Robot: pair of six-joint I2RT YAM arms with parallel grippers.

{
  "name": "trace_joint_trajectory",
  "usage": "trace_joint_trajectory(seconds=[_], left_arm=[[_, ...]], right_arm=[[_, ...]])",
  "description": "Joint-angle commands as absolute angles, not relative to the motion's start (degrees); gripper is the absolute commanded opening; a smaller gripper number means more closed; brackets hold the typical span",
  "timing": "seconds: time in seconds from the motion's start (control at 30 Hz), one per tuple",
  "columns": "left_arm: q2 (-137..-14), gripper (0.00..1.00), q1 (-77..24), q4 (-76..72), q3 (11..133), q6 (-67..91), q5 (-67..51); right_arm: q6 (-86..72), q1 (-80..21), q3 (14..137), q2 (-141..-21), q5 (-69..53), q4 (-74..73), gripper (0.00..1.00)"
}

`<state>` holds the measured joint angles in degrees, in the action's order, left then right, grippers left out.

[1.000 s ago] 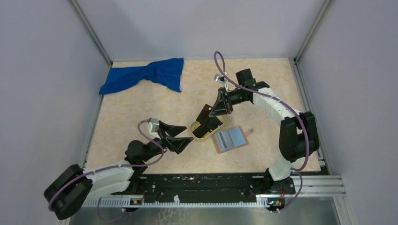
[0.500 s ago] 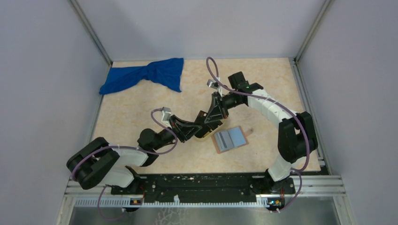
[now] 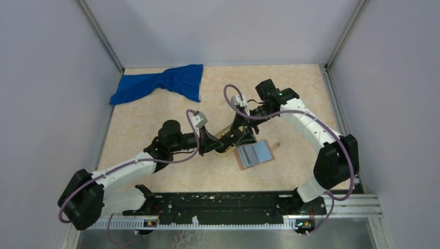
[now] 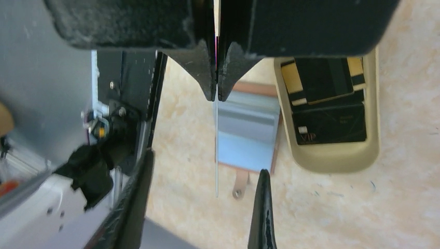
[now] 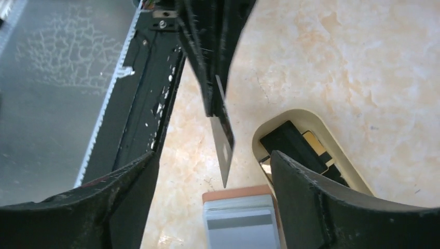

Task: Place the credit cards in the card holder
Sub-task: Pick up the credit card from the storage box.

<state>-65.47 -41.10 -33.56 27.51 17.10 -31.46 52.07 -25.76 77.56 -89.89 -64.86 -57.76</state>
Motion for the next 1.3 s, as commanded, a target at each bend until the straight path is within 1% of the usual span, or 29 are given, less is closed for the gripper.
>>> trace_joint_trajectory(seconds=[0.0, 0.07, 0.13, 0.23, 0.3, 0.33, 0.37, 0.4, 0.43, 0.53, 0.6, 0.63, 0.67, 0.7, 0.73, 0.77, 0.8, 0.87, 0.9, 1.0, 1.03, 1.1, 1.17, 1.27], left_arm=[[-66.24, 0.00, -41.09, -6.44, 34.35, 2.02, -40.53], [-69.12, 0.00, -41.17, -4.16, 37.24, 1.19, -44.16], [-72.04, 0.00, -41.38, 0.47, 40.77, 0.57, -45.19], [-75.04, 0.00, -42.47, 5.16, 44.37, -2.62, -44.02], [-75.92, 0.00, -42.85, 6.01, 45.74, -3.25, -43.88], [-76.25, 0.00, -42.96, 6.20, 46.13, -3.56, -43.84], [-76.35, 0.00, -43.02, 6.27, 46.48, -3.66, -43.66], [-76.45, 0.00, -43.06, 6.24, 46.64, -3.75, -43.56], [-76.56, 0.00, -43.07, 6.13, 46.75, -3.73, -43.51], [-76.29, 0.00, -43.07, 5.18, 46.74, -3.42, -43.74], [-75.77, 0.00, -43.07, 4.85, 46.60, -3.34, -43.64], [-75.46, 0.00, -43.07, 4.61, 46.42, -3.38, -43.56], [-75.16, 0.00, -43.07, 4.31, 46.31, -3.25, -43.35], [-74.82, 0.04, -43.07, 4.12, 46.20, -3.13, -42.74], [-74.18, 0.10, -43.07, 3.67, 45.83, -2.80, -42.17], [-73.45, 0.17, -43.07, 2.48, 45.11, -2.17, -41.47], [-72.38, 0.29, -43.07, -0.02, 43.71, -0.72, -40.20], [-68.93, 0.46, -42.98, -8.02, 38.91, 3.48, -36.87], [-66.65, 0.56, -42.96, -12.34, 36.05, 6.51, -35.02], [-59.63, 0.83, -42.88, -36.07, 23.30, 13.53, -30.97], [-57.86, 0.90, -42.89, -43.82, 18.61, 15.73, -29.29], [-55.42, 0.98, -42.89, -58.30, 9.62, 19.37, -26.14], [-54.95, 0.99, -42.89, -68.25, 5.29, 22.07, -22.96], [-56.43, 0.99, -42.89, -72.64, 4.52, 23.59, -21.26]], right_arm=[[76.90, -28.20, 72.95, -83.96, -67.15, -65.63, 0.84], [78.79, -28.83, 70.96, -83.08, -67.06, -64.68, 0.88], [79.89, -28.87, 71.08, -83.51, -66.67, -65.30, 0.89], [80.37, -28.91, 71.86, -85.15, -66.31, -66.71, 0.88], [79.84, -29.17, 72.27, -86.63, -66.28, -67.03, 0.83], [79.39, -29.34, 72.52, -87.54, -66.11, -67.16, 0.79], [78.35, -29.66, 72.92, -88.13, -65.60, -66.79, 0.68], [76.02, -30.05, 73.21, -88.66, -64.75, -65.65, 0.59], [73.92, -30.52, 73.34, -88.94, -63.53, -64.31, 0.53], [69.13, -31.52, 72.45, -89.04, -61.42, -60.07, 0.45], [68.42, -31.65, 72.25, -89.11, -61.81, -59.45, 0.36], [68.29, -31.72, 72.46, -89.12, -62.06, -59.54, 0.28], [67.99, -31.73, 72.67, -89.12, -62.31, -59.63, 0.17], [67.62, -31.73, 73.07, -89.12, -62.51, -59.78, 0.04], [67.26, -31.73, 73.40, -89.14, -62.69, -59.97, 0.00], [66.71, -31.73, 73.75, -89.21, -62.92, -60.14, 0.00], [66.04, -31.68, 74.14, -89.35, -63.10, -60.29, 0.00], [65.16, -31.25, 75.67, -90.07, -64.25, -61.45, 0.00], [65.24, -30.58, 76.60, -90.55, -65.35, -62.60, 0.00], [67.64, -27.24, 79.43, -91.54, -70.82, -68.04, 0.00], [68.06, -26.17, 79.79, -91.65, -72.73, -68.99, 0.00], [68.00, -24.01, 79.98, -91.38, -76.35, -69.86, 0.00], [66.60, -22.46, 79.74, -90.88, -79.47, -69.39, 0.00], [58.99, -21.48, 78.00, -89.72, -83.38, -63.53, 0.00]])
